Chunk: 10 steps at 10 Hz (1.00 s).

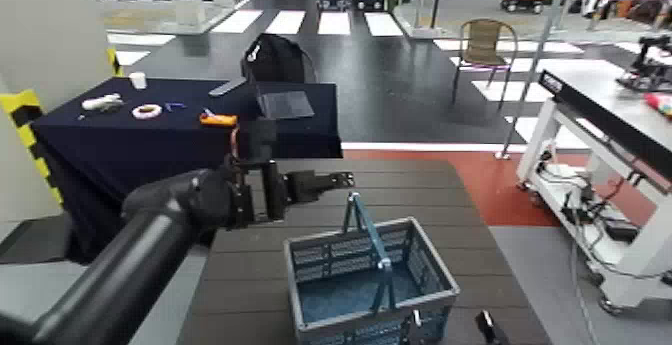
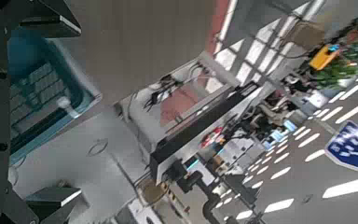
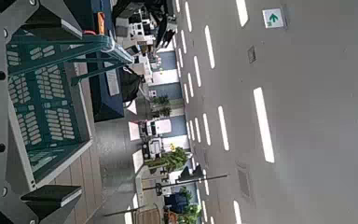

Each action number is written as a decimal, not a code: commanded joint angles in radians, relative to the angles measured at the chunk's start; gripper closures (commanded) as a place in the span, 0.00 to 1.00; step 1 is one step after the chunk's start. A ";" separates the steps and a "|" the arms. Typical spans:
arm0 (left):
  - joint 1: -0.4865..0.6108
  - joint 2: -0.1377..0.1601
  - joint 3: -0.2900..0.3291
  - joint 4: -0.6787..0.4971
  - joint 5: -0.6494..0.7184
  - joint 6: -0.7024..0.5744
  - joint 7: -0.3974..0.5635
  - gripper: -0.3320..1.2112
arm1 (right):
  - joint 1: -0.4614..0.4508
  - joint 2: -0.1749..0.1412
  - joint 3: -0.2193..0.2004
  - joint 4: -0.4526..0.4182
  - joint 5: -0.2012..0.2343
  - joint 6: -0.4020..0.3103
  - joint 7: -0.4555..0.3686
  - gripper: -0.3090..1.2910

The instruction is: Place the crate on the table.

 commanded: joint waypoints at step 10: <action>0.875 0.049 0.231 -0.792 -0.373 -0.727 0.352 0.29 | 0.029 0.010 -0.041 -0.016 0.015 -0.003 0.000 0.28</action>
